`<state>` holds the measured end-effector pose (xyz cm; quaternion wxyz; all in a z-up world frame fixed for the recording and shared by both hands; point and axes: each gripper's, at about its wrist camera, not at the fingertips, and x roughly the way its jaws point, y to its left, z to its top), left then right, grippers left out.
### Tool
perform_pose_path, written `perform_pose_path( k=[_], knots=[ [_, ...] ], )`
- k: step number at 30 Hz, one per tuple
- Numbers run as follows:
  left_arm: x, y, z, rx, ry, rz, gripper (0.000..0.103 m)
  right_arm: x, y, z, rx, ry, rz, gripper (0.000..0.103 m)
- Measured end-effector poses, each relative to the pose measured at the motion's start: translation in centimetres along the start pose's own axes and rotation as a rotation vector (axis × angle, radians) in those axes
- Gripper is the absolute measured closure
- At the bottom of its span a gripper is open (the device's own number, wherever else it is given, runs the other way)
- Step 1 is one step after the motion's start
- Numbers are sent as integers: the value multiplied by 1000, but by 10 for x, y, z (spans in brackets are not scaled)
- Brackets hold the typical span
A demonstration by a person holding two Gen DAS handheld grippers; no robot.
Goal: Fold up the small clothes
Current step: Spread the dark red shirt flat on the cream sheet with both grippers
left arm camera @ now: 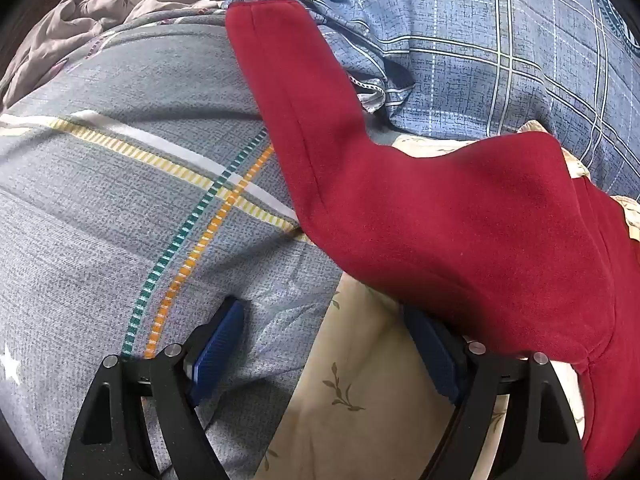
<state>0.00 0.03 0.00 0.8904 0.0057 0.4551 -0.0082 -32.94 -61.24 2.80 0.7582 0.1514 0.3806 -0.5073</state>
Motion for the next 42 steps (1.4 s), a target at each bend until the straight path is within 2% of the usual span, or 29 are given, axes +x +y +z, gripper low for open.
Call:
perform_pose_path(
  k=[8, 12, 14, 17, 22, 24, 27, 29, 32, 34, 36, 39, 42],
  knots=[
    [-1, 3, 0, -10, 13, -4, 19, 0, 0, 0, 1, -2, 1, 1],
    [-6, 10, -2, -119, 78, -5, 20, 0, 0, 0, 1, -2, 2, 1],
    [-13, 6, -3, -87, 84, 15, 20, 0, 0, 0, 1, -3, 2, 1],
    [-31, -8, -7, 12, 85, 50, 20, 0, 0, 0, 1, -1, 2, 1],
    [-78, -48, -17, 155, -24, 82, 20, 2, 0, 2, -5, 11, -1, 1],
    [-93, -60, -23, 156, -46, 44, 20, -3, -1, -1, -2, 15, -20, 1],
    [-115, -61, -36, 106, -76, -66, 20, -18, 1, -16, -23, 9, -22, 1],
    [-134, -64, -43, 94, -107, -94, 20, -25, -2, -24, -25, 27, 14, 1],
    [-150, -69, -50, 115, -124, -106, 20, -43, -4, -32, -11, 129, 86, 0],
    [-160, -75, -56, 142, -123, -122, 20, -67, -2, -38, 4, 171, 178, 0],
    [-167, -81, -58, 162, -132, -130, 20, -98, 2, -45, 17, 131, 244, 0],
    [-173, -89, -56, 182, -141, -149, 20, -145, 25, -54, -30, 55, 299, 0],
    [-176, -92, -57, 163, -124, -204, 21, -178, 60, -57, -103, 42, 379, 0]
  ],
)
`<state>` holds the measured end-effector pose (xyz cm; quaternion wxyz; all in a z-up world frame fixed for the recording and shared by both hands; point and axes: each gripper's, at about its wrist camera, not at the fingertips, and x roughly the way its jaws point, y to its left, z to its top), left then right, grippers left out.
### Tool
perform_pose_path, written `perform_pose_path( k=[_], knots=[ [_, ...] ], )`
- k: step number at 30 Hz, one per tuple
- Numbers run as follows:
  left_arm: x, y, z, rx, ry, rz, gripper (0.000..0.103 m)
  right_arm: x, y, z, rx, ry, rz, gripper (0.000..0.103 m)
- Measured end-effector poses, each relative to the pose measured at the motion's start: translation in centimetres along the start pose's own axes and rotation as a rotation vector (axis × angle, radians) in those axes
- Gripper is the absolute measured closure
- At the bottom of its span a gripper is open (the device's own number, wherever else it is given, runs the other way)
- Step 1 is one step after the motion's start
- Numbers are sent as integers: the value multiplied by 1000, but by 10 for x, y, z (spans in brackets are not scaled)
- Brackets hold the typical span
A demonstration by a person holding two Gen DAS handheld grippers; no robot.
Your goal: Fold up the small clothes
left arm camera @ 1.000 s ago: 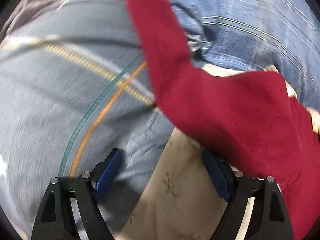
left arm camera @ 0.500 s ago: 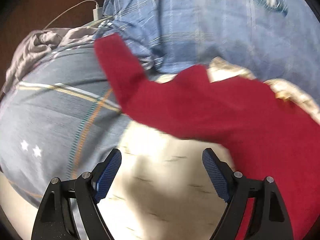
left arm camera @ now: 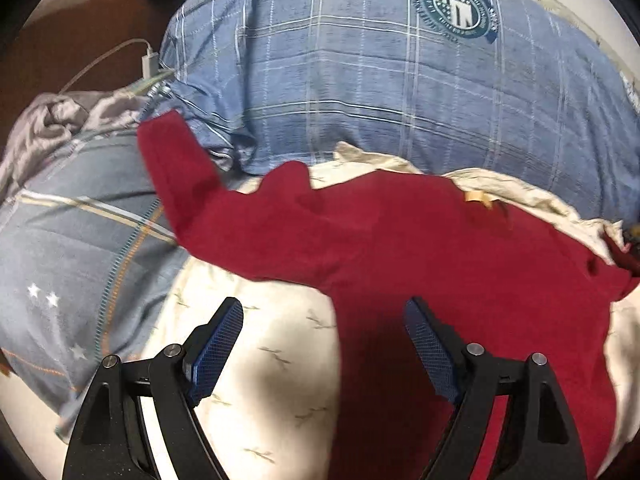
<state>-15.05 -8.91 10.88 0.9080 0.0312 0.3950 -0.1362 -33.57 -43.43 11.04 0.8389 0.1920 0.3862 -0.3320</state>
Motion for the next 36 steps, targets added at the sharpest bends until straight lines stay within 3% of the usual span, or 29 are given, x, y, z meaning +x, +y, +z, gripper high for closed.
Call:
perform_pose_path(
  k=[2, 6, 11, 15, 20, 28, 36],
  knots=[
    [-2, -2, 2, -5, 5, -27, 21, -8, 32, 1, -72, -7, 34, 0],
    [-4, -13, 7, 23, -21, 5, 21, -11, 89, -5, -194, -41, 79, 0],
    [10, -22, 5, -7, -15, -16, 21, 22, 141, -6, -275, -47, 94, 0],
    [27, -29, 0, 25, -13, 21, 21, 47, 170, -8, -325, -66, 99, 0],
    [54, -26, -4, -7, 35, 22, 21, 68, 183, -21, -379, -123, 89, 0],
    [79, -39, -4, 49, 52, 60, 21, 99, 174, -24, -382, -67, 79, 0],
    [80, -39, -6, 66, 23, 65, 21, 106, 167, -24, -354, -41, 74, 0]
  ],
)
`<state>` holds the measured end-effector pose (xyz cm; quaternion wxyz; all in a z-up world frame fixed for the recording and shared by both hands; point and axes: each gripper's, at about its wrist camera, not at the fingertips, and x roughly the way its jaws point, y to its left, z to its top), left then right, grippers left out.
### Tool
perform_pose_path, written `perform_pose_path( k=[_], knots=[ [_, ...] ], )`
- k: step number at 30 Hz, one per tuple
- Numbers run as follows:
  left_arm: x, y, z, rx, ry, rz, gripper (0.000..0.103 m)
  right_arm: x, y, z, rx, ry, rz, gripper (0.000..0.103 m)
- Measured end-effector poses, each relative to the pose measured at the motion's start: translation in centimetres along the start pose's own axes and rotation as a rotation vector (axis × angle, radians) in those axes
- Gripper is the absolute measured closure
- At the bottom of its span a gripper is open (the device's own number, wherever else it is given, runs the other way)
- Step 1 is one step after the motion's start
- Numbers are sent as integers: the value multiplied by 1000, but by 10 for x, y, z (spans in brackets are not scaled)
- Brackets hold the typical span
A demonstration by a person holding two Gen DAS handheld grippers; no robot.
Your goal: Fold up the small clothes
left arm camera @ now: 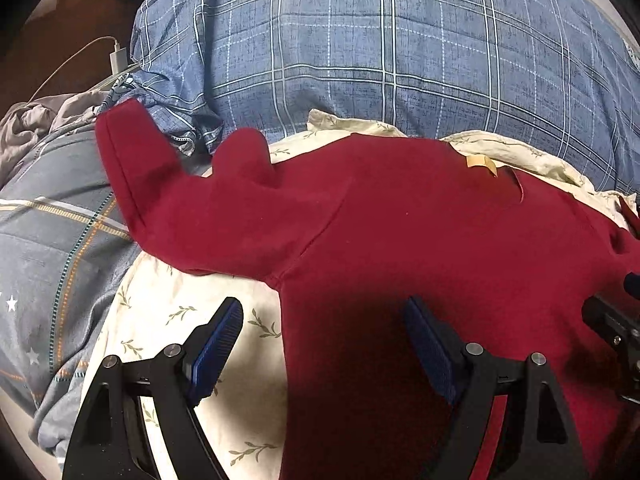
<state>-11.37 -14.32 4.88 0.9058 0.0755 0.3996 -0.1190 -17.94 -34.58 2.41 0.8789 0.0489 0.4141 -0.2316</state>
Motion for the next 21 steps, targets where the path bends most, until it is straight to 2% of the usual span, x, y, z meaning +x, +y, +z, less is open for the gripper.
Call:
perform_pose_path(
  k=[5, 11, 16, 21],
  knots=[
    [-7, 0, -8, 14, -11, -4, 21, 2, -1, 1, 1, 12, -8, 0],
    [-18, -6, -13, 41, -67, -20, 21, 3, -9, 2, 22, 19, -33, 0],
    [-20, -7, -16, 54, -64, -56, 20, 3, -16, 1, 50, 21, -52, 0],
    [-19, -9, -16, 72, -66, -43, 20, 5, -22, 0, 75, 32, -47, 0]
  ],
)
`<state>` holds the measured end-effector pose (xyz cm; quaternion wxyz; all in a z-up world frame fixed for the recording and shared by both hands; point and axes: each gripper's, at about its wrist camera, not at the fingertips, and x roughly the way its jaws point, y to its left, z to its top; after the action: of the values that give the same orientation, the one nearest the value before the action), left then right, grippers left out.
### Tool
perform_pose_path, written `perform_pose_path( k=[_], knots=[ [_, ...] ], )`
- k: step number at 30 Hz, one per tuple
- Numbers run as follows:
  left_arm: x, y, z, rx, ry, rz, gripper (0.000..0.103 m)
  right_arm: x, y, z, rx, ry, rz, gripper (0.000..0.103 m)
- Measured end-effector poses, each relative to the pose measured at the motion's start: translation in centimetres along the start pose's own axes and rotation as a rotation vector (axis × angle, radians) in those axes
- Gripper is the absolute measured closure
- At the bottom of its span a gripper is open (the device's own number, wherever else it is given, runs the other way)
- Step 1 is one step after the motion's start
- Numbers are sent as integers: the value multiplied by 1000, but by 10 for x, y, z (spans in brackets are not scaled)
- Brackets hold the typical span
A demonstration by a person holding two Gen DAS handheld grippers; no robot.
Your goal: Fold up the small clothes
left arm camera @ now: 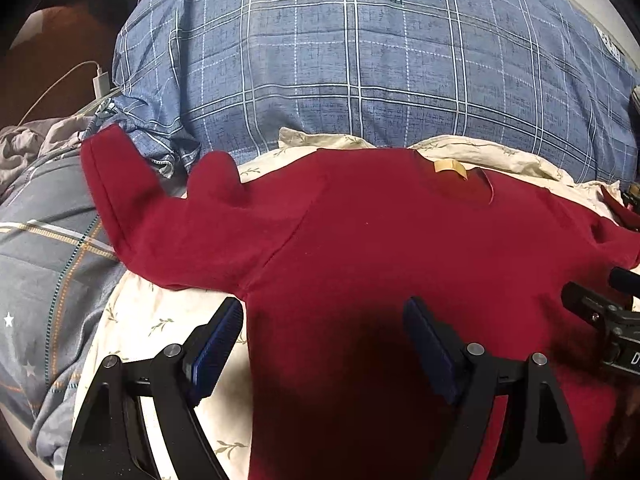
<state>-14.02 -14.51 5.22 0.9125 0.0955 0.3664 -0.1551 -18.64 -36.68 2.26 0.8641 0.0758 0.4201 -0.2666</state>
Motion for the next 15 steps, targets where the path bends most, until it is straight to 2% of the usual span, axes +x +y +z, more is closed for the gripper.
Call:
perform_pose_path(
  k=[15],
  knots=[
    [-3, -1, -1, 5, -17, -3, 20, 3, -1, 0, 10, 9, -6, 0]
  ],
)
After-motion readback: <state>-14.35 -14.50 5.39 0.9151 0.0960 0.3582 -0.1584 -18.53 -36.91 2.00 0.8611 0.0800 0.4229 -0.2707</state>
